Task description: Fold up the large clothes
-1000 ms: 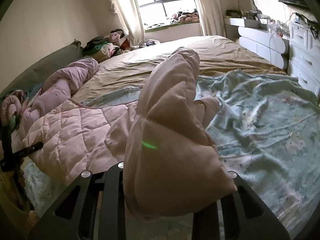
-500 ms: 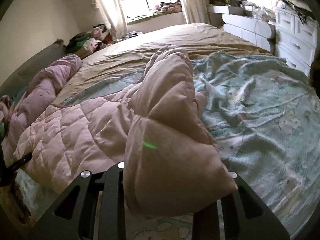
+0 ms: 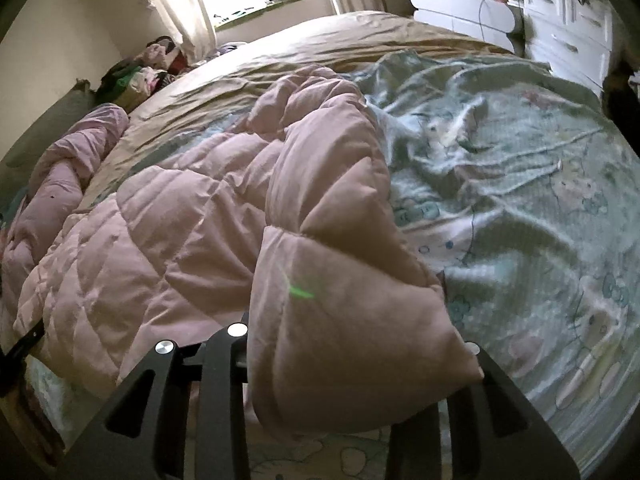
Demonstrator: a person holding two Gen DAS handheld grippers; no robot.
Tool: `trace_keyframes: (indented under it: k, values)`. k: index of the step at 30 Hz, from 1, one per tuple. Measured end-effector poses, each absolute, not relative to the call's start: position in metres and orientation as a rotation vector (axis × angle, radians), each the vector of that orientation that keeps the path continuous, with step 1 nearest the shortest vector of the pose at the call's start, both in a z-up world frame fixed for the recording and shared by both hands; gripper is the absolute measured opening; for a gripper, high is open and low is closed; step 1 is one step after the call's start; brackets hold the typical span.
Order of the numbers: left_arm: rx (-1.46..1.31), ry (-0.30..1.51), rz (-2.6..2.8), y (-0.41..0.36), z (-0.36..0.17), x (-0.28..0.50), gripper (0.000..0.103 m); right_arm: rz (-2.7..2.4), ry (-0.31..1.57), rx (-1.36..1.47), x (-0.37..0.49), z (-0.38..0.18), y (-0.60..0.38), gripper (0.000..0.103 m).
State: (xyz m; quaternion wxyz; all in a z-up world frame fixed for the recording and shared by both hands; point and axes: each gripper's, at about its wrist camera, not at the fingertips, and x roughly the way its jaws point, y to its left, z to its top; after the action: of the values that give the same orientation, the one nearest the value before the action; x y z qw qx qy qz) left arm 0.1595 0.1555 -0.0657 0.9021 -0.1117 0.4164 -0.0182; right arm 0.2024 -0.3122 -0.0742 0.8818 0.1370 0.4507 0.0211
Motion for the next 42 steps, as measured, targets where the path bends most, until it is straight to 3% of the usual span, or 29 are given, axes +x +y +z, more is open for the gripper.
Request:
trace_keyframes:
  k: [9, 23, 28, 33, 35, 42]
  values:
    - [-0.227, 0.869, -0.033, 0.154, -0.071, 0.158, 0.038, 0.001, 0.955, 0.267, 0.199, -0.083, -0.309, 0.04]
    - [-0.241, 0.887, -0.006, 0.155, -0.071, 0.149, 0.045, -0.069, 0.932, 0.181, 0.175, -0.066, -0.312, 0.074]
    - [-0.217, 0.89, 0.018, 0.153, -0.066, 0.141, 0.05, -0.199, 0.835, -0.033, 0.156, -0.045, -0.297, 0.087]
    - [-0.159, 0.847, 0.065, 0.152, -0.049, 0.123, 0.063, -0.125, 0.672, -0.153, 0.134, -0.021, -0.263, 0.094]
    - [-0.133, 0.816, 0.09, 0.149, -0.038, 0.114, 0.075, -0.016, 0.707, -0.126, 0.137, -0.025, -0.248, 0.095]
    - [-0.103, 0.738, 0.068, 0.129, -0.01, 0.103, 0.084, 0.124, 0.932, -0.087, 0.165, -0.072, -0.211, 0.096]
